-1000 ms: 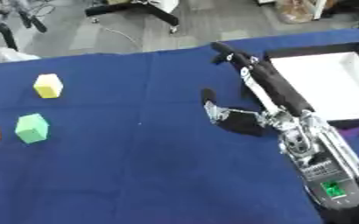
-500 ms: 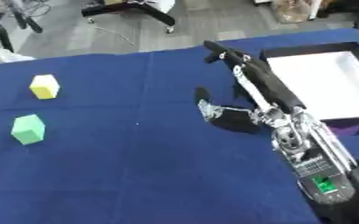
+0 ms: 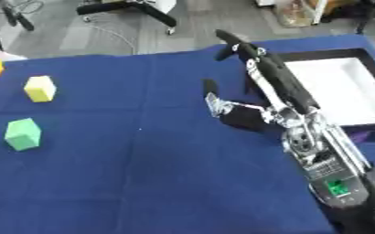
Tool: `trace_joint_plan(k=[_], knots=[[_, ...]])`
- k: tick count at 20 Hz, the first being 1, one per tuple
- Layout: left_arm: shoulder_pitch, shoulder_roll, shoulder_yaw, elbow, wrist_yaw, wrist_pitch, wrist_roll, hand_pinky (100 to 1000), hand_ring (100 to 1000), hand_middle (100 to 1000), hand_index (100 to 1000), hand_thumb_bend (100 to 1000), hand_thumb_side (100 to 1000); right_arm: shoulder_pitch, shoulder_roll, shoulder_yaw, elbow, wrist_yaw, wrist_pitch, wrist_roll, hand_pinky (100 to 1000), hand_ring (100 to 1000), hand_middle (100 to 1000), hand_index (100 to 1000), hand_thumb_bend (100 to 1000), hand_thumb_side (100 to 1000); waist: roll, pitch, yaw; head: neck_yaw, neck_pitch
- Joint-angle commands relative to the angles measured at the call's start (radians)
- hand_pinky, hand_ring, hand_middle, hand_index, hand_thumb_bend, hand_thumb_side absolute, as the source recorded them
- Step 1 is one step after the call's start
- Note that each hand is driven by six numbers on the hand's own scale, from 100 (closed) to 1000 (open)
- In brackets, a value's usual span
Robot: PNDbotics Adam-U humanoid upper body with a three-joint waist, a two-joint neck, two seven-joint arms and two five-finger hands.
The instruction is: Pick up the objects with one hand, pass them to the other hand, and then place them into the box on the other side of the table.
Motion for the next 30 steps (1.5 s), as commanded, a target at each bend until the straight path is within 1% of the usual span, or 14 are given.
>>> trace_joint_plan(k=[1, 3, 6, 10, 14, 17, 22, 25, 30], knots=[[-0.07, -0.061, -0.067, 0.023, 0.051, -0.051, -0.035, 704, 404, 233, 453, 318, 167, -0.029, -0.013, -0.003, -0.021, -0.025, 0.0, -0.051, 351, 920, 731, 1000, 100, 453, -0.017, -0.016, -0.002, 0.006, -0.003], [-0.108, -0.11, -0.116, 0.054, 0.081, -0.081, -0.065, 704, 404, 233, 453, 320, 166, -0.051, -0.024, 0.019, -0.021, -0.037, 0.011, -0.063, 365, 935, 750, 1000, 100, 443, -0.02, -0.012, -0.005, 0.01, -0.003], [-0.14, -0.179, -0.188, 0.111, 0.11, -0.132, -0.115, 704, 403, 231, 452, 321, 166, -0.09, -0.035, 0.043, -0.021, -0.068, 0.04, -0.048, 365, 948, 752, 1000, 100, 438, -0.022, -0.008, -0.005, 0.007, -0.003], [-0.174, -0.213, -0.258, 0.153, 0.113, -0.17, -0.162, 705, 405, 229, 454, 319, 177, -0.126, -0.036, 0.048, -0.021, -0.108, 0.096, -0.018, 360, 964, 750, 1000, 100, 434, -0.021, -0.006, -0.009, 0.009, -0.003], [-0.188, -0.228, -0.309, 0.168, 0.12, -0.186, -0.188, 704, 404, 227, 453, 319, 179, -0.148, -0.024, 0.05, -0.021, -0.128, 0.145, -0.004, 347, 973, 748, 1000, 100, 433, -0.02, -0.001, -0.011, 0.006, -0.003], [-0.2, -0.238, -0.331, 0.173, 0.125, -0.19, -0.191, 704, 404, 227, 453, 318, 180, -0.156, -0.014, 0.056, -0.02, -0.138, 0.176, 0.007, 336, 976, 743, 1000, 100, 429, -0.02, 0.001, -0.01, 0.002, -0.003], [-0.219, -0.255, -0.345, 0.186, 0.121, -0.194, -0.175, 704, 405, 229, 453, 320, 176, -0.16, -0.001, 0.072, -0.014, -0.151, 0.219, 0.024, 323, 984, 738, 1000, 100, 423, -0.021, 0.004, -0.008, -0.006, -0.003], [-0.226, -0.258, -0.348, 0.187, 0.118, -0.197, -0.167, 704, 406, 230, 454, 321, 175, -0.16, 0.011, 0.086, -0.005, -0.185, 0.238, 0.042, 311, 996, 736, 1000, 100, 414, -0.021, 0.006, -0.005, -0.013, -0.003], [-0.238, -0.265, -0.352, 0.186, 0.122, -0.199, -0.154, 703, 408, 231, 454, 321, 174, -0.164, 0.02, 0.104, 0.009, -0.227, 0.266, 0.082, 301, 1000, 732, 1000, 100, 370, -0.023, 0.009, 0.0, -0.025, -0.003]])
